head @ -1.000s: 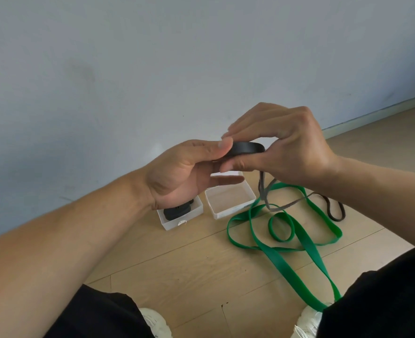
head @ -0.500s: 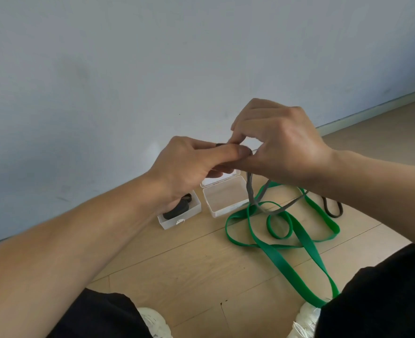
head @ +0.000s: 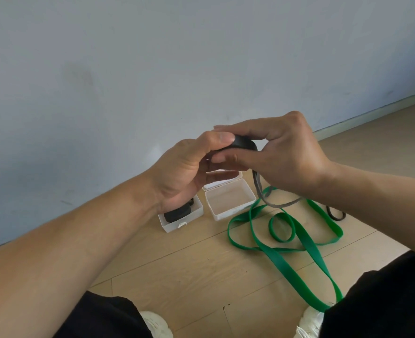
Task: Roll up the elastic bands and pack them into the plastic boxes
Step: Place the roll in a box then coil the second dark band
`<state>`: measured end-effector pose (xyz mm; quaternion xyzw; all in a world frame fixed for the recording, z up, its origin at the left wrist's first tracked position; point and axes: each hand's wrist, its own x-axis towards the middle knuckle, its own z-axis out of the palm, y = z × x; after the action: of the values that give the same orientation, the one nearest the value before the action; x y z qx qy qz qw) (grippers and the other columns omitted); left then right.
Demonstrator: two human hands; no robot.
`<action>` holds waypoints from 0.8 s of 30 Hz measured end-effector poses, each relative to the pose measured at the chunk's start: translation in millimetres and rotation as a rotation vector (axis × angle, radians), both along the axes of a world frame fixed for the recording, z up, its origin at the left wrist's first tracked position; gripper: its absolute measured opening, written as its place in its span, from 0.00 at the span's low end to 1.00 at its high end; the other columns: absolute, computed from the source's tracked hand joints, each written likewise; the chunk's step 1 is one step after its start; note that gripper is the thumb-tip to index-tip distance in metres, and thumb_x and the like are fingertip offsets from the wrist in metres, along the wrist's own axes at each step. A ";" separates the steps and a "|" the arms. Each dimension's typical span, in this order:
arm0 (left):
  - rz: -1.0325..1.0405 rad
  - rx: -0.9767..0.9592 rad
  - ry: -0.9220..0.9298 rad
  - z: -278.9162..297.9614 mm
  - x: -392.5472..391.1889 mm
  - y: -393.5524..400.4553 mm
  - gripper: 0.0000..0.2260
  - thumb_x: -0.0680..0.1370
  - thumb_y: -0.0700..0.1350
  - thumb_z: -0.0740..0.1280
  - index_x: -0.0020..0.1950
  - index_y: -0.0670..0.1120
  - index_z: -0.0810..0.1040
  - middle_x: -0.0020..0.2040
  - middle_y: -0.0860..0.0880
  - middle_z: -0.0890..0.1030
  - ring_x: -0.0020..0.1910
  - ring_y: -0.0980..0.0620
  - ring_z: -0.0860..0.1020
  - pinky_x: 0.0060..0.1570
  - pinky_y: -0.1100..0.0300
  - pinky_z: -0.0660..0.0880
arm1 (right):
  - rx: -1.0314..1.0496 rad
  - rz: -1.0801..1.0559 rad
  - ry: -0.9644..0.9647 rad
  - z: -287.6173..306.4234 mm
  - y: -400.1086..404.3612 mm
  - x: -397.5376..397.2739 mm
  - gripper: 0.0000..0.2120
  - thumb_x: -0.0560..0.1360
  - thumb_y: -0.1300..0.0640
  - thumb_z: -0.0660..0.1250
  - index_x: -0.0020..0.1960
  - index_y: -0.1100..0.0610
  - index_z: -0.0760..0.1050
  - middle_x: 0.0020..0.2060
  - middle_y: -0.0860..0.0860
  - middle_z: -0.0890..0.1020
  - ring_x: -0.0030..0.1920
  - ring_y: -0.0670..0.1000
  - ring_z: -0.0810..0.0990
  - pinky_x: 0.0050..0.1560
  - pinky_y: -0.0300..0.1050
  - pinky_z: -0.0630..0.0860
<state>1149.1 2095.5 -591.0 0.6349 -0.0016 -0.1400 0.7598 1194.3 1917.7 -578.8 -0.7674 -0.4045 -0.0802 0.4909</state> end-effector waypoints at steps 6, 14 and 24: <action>0.033 0.177 0.090 9.5 -3.3 1.2 0.18 0.72 0.53 0.74 0.57 0.45 0.86 0.55 0.48 0.86 0.53 0.49 0.85 0.64 0.42 0.78 | -0.243 -0.022 -0.243 4.9 -5.8 12.1 0.07 0.75 0.51 0.73 0.49 0.52 0.88 0.32 0.49 0.86 0.32 0.53 0.83 0.34 0.49 0.77; 0.112 0.333 -0.013 16.6 -9.7 -4.3 0.23 0.56 0.55 0.83 0.47 0.48 0.89 0.50 0.49 0.89 0.51 0.54 0.86 0.61 0.53 0.80 | -0.243 -0.028 -0.428 6.0 -3.5 6.2 0.08 0.73 0.58 0.71 0.49 0.55 0.88 0.33 0.53 0.87 0.34 0.58 0.85 0.33 0.50 0.79; 0.117 0.139 -0.087 8.4 -3.2 7.0 0.32 0.64 0.56 0.77 0.55 0.30 0.82 0.58 0.32 0.83 0.58 0.43 0.83 0.64 0.52 0.77 | -0.073 -0.026 -0.046 11.5 0.0 -1.3 0.13 0.68 0.52 0.81 0.51 0.43 0.85 0.49 0.40 0.86 0.60 0.37 0.81 0.62 0.37 0.76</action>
<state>1146.0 2102.5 -582.6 0.6905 0.0121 -0.0673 0.7201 1193.0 1917.7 -567.3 -0.7882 -0.4082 -0.0895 0.4518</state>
